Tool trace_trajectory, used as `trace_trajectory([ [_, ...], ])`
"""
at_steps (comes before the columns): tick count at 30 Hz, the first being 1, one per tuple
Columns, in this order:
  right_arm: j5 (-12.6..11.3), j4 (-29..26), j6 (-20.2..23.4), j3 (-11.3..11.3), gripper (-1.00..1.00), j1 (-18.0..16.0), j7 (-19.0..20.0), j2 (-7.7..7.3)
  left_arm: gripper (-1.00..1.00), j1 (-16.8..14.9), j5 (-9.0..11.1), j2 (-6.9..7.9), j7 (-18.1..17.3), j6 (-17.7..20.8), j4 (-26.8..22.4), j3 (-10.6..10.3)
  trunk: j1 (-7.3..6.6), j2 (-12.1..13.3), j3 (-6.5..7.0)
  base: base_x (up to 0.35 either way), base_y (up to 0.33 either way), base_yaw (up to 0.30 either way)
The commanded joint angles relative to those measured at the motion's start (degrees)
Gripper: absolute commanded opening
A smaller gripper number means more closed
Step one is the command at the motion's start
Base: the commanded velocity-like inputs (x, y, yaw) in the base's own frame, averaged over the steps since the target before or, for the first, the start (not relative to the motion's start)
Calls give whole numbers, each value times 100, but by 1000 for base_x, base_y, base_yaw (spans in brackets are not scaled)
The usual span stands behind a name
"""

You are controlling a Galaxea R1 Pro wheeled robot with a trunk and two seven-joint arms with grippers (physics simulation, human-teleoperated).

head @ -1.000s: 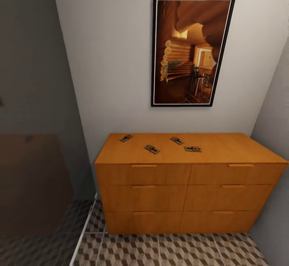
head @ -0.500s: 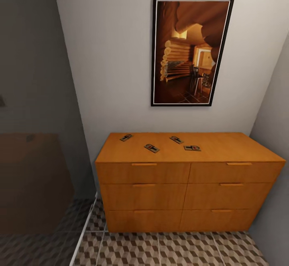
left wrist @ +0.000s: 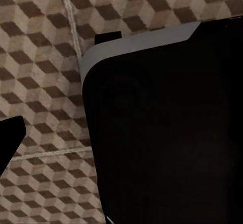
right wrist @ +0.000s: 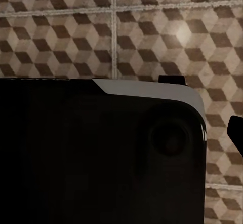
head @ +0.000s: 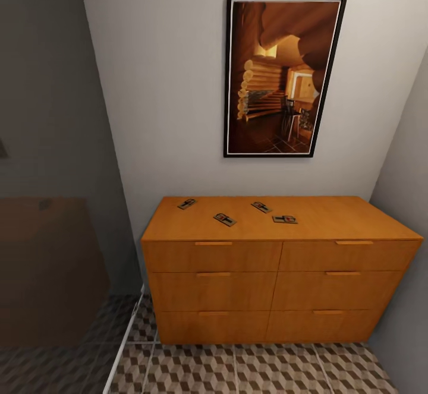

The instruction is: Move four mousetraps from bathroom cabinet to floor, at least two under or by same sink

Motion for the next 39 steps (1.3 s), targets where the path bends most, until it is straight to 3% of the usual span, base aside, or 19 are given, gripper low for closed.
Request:
trace_trajectory([
  [1, -9, -19, 40, -20, 100, 4, 34, 2, 100, 4, 3, 6, 1, 45, -23, -23, 1, -3, -4, -1, 0, 0],
  [5, -9, -19, 38, -21, 100, 4, 34, 1, 100, 4, 8, 8, -1, 56, -25, -21, 1, -3, -4, 0, 0, 0],
  [39, -9, -20, 38, -15, 100, 4, 34, 5, 100, 4, -13, 6, -21, 84, -19, -26, -746, 1361, 607, 0, 0, 0],
])
